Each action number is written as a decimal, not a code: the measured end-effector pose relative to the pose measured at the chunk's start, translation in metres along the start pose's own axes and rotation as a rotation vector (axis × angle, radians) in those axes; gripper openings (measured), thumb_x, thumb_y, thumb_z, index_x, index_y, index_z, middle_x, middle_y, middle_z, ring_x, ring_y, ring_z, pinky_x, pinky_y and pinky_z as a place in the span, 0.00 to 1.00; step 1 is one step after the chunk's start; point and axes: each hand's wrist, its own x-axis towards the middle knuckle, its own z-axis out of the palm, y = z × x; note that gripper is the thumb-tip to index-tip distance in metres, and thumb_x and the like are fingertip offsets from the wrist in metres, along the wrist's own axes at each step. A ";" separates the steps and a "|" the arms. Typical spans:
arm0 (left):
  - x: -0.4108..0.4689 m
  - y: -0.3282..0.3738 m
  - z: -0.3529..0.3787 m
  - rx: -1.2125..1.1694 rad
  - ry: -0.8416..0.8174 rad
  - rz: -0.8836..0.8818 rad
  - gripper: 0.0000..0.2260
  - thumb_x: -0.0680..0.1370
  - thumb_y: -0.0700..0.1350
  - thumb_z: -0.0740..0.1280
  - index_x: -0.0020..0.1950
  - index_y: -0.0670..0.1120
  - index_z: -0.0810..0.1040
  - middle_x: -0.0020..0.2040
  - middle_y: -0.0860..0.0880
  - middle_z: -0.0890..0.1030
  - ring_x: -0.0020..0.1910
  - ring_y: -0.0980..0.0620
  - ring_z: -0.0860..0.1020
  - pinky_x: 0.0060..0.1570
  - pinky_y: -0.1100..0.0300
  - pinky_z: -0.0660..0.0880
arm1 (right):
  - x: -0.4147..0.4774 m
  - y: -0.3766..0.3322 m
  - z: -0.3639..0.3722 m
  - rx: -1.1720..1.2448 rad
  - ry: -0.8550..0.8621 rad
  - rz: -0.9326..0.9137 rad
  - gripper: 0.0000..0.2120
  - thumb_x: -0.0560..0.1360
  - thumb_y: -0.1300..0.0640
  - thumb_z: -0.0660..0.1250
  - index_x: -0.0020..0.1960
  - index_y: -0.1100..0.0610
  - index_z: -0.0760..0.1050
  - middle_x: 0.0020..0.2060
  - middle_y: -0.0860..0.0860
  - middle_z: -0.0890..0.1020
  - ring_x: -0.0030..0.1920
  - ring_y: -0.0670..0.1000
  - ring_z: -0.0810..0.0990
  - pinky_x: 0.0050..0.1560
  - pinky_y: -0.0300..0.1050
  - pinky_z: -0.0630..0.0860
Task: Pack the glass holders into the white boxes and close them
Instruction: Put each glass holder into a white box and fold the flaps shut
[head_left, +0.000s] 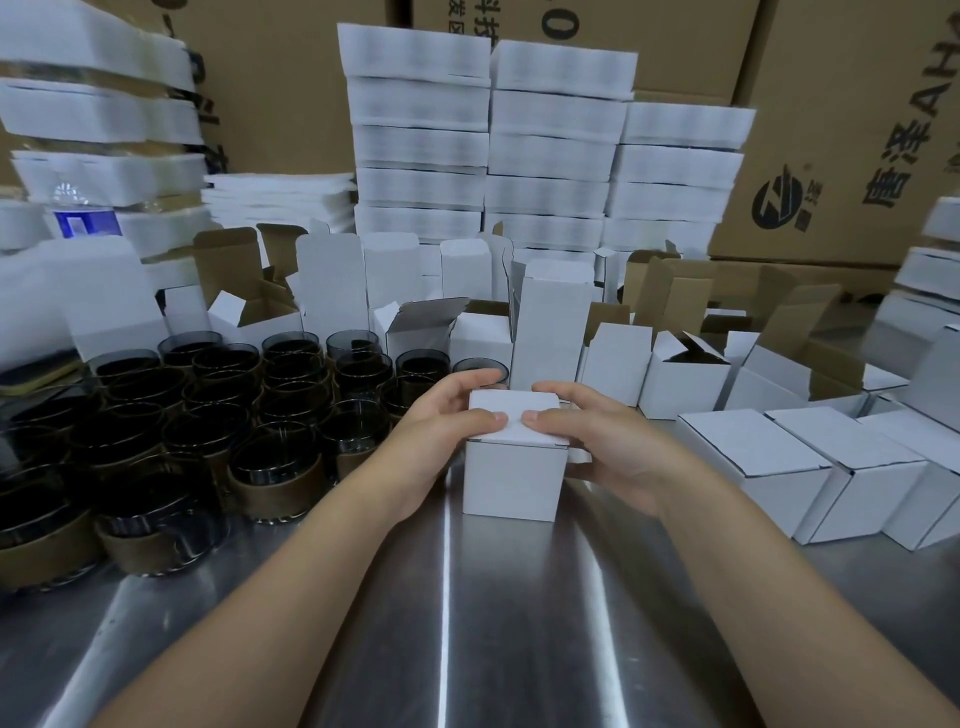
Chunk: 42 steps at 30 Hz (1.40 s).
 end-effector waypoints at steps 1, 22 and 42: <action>0.000 0.000 0.000 0.009 0.002 0.003 0.17 0.72 0.34 0.69 0.57 0.50 0.78 0.52 0.50 0.83 0.49 0.55 0.81 0.47 0.67 0.75 | 0.001 0.001 0.000 -0.005 0.006 0.000 0.19 0.70 0.54 0.73 0.59 0.46 0.75 0.55 0.49 0.80 0.58 0.51 0.77 0.66 0.56 0.70; -0.003 -0.004 -0.001 0.074 0.023 0.030 0.23 0.75 0.36 0.68 0.65 0.55 0.71 0.56 0.52 0.82 0.52 0.57 0.81 0.47 0.68 0.75 | -0.009 0.002 0.004 -0.263 0.070 -0.219 0.02 0.71 0.46 0.71 0.42 0.42 0.83 0.42 0.36 0.83 0.45 0.36 0.79 0.47 0.38 0.75; -0.010 0.004 -0.009 -0.120 0.127 0.042 0.17 0.76 0.54 0.61 0.60 0.48 0.76 0.50 0.41 0.84 0.45 0.44 0.83 0.40 0.54 0.80 | -0.053 0.004 0.044 -0.820 0.586 -0.520 0.19 0.68 0.44 0.65 0.58 0.48 0.71 0.56 0.40 0.68 0.57 0.47 0.69 0.48 0.39 0.64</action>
